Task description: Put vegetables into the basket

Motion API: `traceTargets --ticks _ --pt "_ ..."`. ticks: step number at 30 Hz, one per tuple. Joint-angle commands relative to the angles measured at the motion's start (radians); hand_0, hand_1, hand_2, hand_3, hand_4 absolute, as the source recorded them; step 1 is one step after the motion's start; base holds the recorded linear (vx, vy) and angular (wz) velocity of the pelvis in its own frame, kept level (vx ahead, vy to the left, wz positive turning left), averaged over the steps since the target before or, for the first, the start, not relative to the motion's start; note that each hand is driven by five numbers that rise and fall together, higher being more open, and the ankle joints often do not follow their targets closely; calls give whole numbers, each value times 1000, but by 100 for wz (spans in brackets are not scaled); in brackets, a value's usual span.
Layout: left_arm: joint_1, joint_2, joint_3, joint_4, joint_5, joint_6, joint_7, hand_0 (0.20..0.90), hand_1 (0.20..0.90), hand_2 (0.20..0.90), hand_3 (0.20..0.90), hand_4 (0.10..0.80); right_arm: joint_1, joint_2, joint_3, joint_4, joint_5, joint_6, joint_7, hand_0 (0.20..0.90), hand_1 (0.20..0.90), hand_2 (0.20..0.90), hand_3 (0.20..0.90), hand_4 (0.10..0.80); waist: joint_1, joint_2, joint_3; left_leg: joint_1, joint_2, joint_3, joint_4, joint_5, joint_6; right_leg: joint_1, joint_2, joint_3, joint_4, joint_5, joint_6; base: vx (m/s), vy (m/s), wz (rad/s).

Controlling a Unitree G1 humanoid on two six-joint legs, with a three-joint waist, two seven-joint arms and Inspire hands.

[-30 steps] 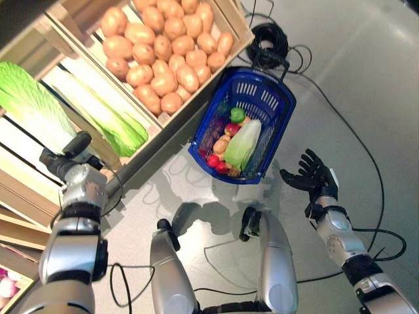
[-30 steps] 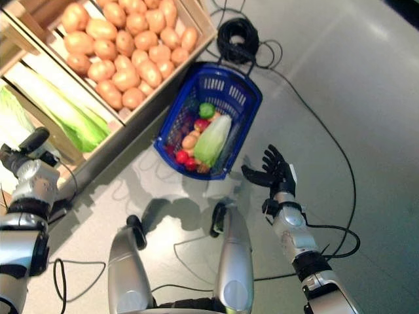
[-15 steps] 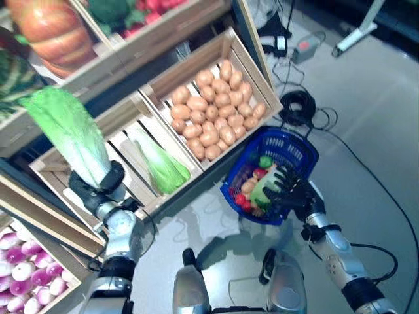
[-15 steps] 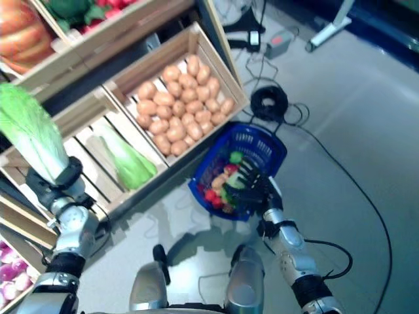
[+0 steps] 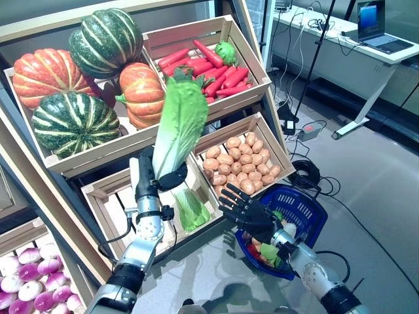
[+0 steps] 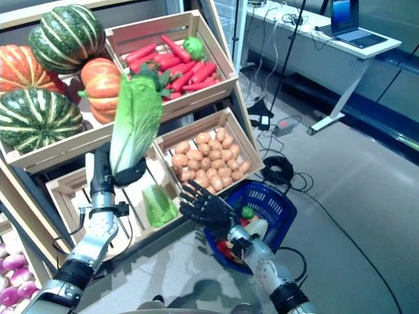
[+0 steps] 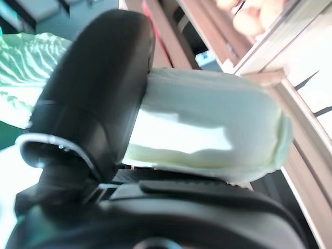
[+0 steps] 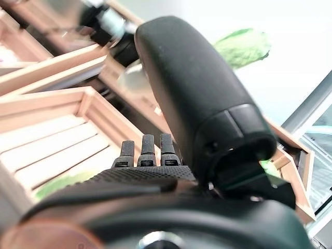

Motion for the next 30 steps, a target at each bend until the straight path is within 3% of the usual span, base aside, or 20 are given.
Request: traceTargets --ticks 1,12,21,30 --pt "-129 95 -40 -96 107 -92 -18 300 300 300 300 400 -120 105 -16 -138 148 -77 87 900 900 900 900 800 0 -37 -50 11 -37 -16 -50 4 20 60 0 -26 -80 51 -56 33 -46 1" --pt "-156 83 -161 -87 264 -87 -51 300 300 300 300 400 -156 162 -51 -230 315 -108 124 900 900 900 900 800 -2 -43 -74 29 -37 -32 -57 -19 29 75 14 -17 -95 49 -54 16 -21 -1" --pt "-154 95 -207 -76 353 -116 -73 300 300 300 300 400 -183 152 -88 -285 315 -157 122 900 900 900 900 800 -2 -45 -83 33 -33 -36 -57 -26 27 87 19 -15 -113 54 -53 0 0 0" --pt "-143 83 -257 -65 397 -136 -71 300 300 300 300 400 -230 144 -136 -312 285 -274 65 900 900 900 900 800 -2 -48 -90 35 -31 -37 -57 -32 28 88 20 -15 -113 51 -52 0 0 0"
